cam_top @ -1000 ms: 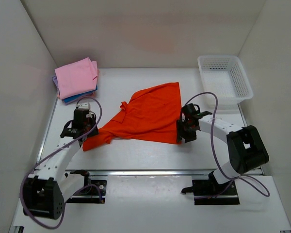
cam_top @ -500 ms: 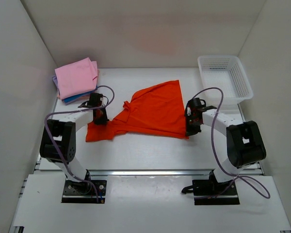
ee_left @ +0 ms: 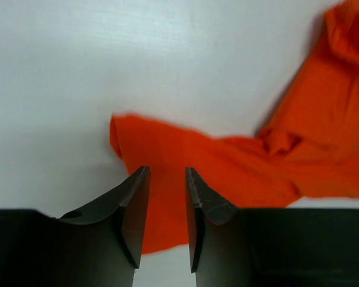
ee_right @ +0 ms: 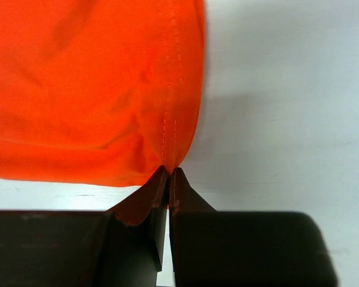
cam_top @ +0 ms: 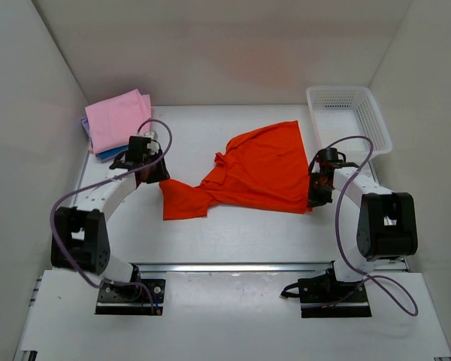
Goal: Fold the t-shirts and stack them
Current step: Flatten out the tshirt
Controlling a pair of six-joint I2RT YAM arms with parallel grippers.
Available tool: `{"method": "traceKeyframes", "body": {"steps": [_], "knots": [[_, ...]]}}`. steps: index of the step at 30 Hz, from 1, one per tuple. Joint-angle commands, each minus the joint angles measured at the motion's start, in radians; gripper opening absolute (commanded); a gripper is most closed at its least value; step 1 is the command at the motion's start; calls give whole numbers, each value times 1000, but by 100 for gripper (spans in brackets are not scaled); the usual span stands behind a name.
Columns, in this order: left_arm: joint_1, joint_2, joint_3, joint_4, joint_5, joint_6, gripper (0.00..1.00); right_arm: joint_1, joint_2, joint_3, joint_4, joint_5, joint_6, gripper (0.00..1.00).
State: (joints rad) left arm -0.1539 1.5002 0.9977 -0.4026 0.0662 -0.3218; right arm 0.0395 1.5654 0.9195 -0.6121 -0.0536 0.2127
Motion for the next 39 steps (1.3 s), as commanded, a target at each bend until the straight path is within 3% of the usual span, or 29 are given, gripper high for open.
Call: {"method": "traceKeyframes", "body": {"steps": [1,6,15,19,20,22,23,24,28,31,34,39], "knots": [[-39,-130,-144,-74,-12,-8,43,20,-13,25,15,-22,2,0],[-114,-198,-260,-96,-112,-26,46,25,-54,-10,43,-64,22,0],[-134,-120,-310,-62,-187,-31,51,20,-103,-70,80,-104,42,0],[-188,-15,-298,-70,-191,-51,63,31,-96,-65,63,-111,34,1],[-206,17,-274,-91,-203,-56,60,33,-97,-59,67,-108,40,0],[-237,55,-235,-131,-224,-31,43,28,-102,-54,64,-112,36,0],[-245,77,-219,-139,-220,-20,27,28,-111,-57,60,-114,39,0],[-239,89,-206,-153,-197,-19,0,33,-114,-60,63,-112,36,0],[-213,81,-176,-195,-91,7,0,25,-178,-53,32,-141,34,0],[-191,-38,-73,-304,-56,27,0,31,-293,-15,18,-193,42,0],[-104,-287,114,-354,9,-15,0,10,-450,83,23,-265,99,0],[-62,-455,526,-401,11,-112,0,-21,-726,185,136,-290,223,0]]}}
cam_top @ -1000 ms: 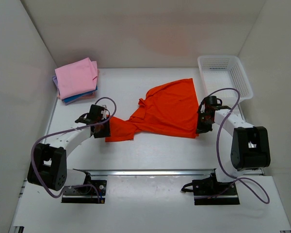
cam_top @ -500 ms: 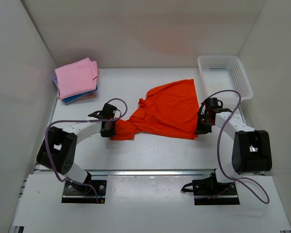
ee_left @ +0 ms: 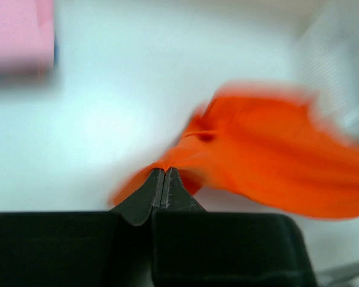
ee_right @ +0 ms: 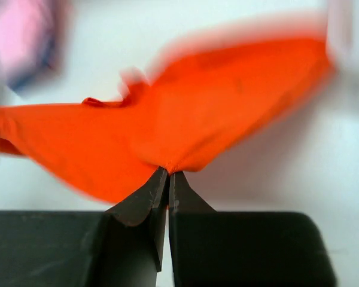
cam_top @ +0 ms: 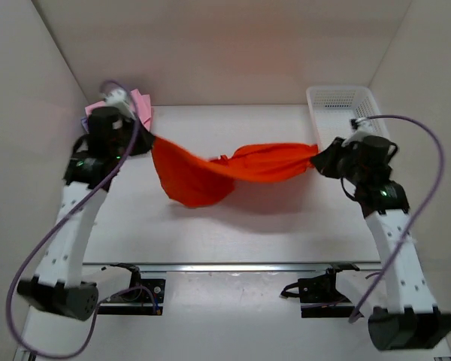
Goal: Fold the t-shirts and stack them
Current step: Flatten out the tshirt
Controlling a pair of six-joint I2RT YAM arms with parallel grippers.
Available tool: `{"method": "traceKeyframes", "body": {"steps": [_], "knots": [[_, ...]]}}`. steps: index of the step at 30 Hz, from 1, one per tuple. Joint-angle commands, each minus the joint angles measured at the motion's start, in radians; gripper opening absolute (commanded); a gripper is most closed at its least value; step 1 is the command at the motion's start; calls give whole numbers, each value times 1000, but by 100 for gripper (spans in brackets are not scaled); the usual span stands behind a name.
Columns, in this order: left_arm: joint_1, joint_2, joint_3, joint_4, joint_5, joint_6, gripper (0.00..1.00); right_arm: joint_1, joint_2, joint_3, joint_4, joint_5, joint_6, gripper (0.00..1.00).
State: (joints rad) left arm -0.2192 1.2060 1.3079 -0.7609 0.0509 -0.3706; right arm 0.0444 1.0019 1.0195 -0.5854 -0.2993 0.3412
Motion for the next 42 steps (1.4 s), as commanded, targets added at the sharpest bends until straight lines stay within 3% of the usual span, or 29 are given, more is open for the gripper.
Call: {"method": "traceKeyframes", "body": {"steps": [1,5,11,15,18,21,26,30,32,33,34,35,37,39,42], "knots": [[-11,-172,250,-49,23,-77,0,-43,-224,90,117,-40,119,0],[-5,-230,424,-61,-2,-128,0,-150,-305,263,69,-74,114,0],[-46,-247,538,-43,-85,-140,0,-84,-261,409,25,-64,134,0],[-54,-221,429,0,-94,-105,0,-138,-194,372,56,-150,148,0],[50,-192,277,79,-2,-97,0,-107,-111,300,81,-144,148,0],[67,-128,168,153,17,-93,0,-51,-4,255,98,-111,119,1],[101,114,183,210,41,-51,0,37,251,247,136,-24,41,0],[126,326,414,217,49,-30,0,42,543,459,115,-5,-37,0],[139,520,678,117,46,-1,0,54,662,761,27,11,-73,0],[141,570,884,38,46,4,0,54,702,848,-41,31,-97,0],[149,663,1103,-1,46,-1,0,58,775,1037,-121,49,-113,0],[164,697,1201,-24,41,-28,0,60,846,1241,-184,49,-111,0],[208,612,1069,92,85,-80,0,43,929,1461,-226,27,-88,0],[218,538,999,169,98,-90,0,-20,868,1346,-125,-48,-27,0],[213,492,1041,109,96,-45,0,-66,776,1191,-97,-86,-19,0]]}}
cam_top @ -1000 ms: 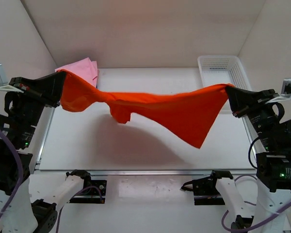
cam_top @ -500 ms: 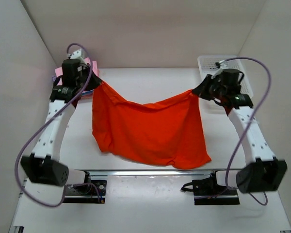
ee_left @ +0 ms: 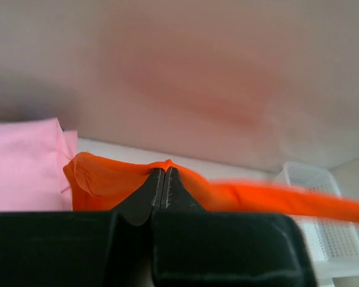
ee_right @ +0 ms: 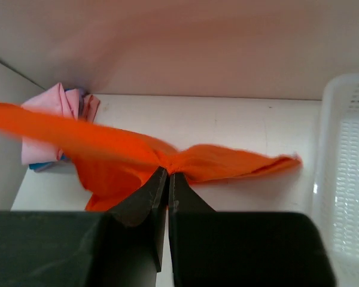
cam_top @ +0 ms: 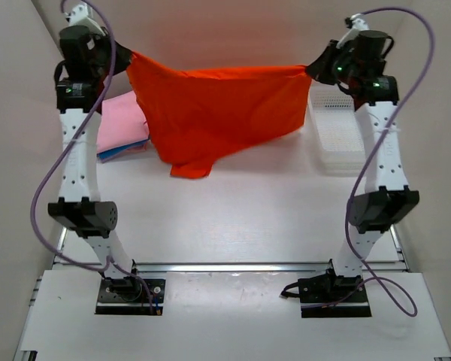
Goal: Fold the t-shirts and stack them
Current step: Flatten out the tshirt
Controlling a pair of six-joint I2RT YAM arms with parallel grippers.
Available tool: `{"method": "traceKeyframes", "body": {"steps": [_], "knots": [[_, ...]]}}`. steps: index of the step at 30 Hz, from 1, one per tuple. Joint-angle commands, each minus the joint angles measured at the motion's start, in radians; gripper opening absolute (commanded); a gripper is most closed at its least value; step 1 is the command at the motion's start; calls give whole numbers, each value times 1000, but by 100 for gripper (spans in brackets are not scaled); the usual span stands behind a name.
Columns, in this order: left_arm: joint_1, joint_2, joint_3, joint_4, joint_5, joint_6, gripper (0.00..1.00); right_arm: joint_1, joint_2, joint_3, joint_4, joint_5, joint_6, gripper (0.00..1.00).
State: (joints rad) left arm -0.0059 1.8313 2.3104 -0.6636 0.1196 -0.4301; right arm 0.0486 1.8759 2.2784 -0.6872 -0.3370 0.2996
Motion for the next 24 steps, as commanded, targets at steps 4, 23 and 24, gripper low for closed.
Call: {"method": "traceKeyframes", "body": {"steps": [4,23,24], "knots": [[-34,-359,-234,53,37,31,0,-92,-175,-276,-12,-50,-17,0],[-296,-1213,-1813,29,130,-122,0,-115,-590,-1501,-34,3,-31,0],[-301,-1215,-1810,24,127,-137,0,-116,-598,-1529,-53,15,-25,0]]}}
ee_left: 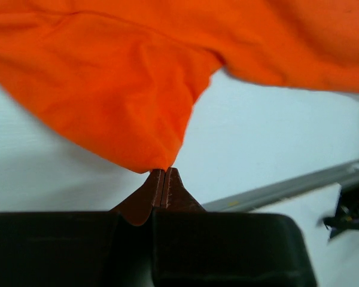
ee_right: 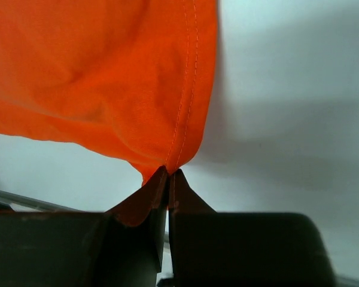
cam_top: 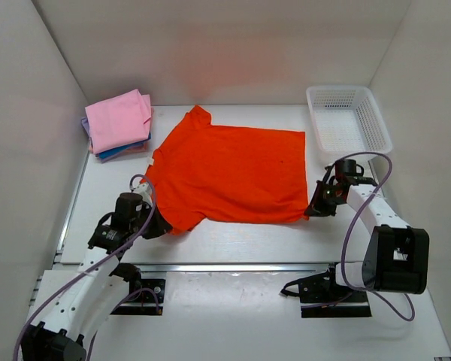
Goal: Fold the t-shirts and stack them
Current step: Flatten out the tshirt, then fold the flattened tshirt in 1/3 of the way
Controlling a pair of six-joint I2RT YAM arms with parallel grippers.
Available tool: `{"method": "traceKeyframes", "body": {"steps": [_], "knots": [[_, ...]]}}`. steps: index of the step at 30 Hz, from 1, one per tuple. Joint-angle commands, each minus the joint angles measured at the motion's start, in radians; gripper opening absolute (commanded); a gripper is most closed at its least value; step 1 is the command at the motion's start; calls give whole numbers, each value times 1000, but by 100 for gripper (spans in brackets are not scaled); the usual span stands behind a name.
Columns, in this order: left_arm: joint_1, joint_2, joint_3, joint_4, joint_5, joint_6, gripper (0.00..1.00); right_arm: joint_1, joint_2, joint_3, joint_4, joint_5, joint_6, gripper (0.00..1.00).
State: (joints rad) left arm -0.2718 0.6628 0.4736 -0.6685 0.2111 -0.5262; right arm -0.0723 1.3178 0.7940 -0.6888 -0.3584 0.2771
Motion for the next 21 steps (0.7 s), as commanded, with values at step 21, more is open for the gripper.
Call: {"method": "traceKeyframes", "body": {"steps": [21], "knots": [[129,234,295,176,13,46,0,-12,40,63,-68,15,0,0]]}}
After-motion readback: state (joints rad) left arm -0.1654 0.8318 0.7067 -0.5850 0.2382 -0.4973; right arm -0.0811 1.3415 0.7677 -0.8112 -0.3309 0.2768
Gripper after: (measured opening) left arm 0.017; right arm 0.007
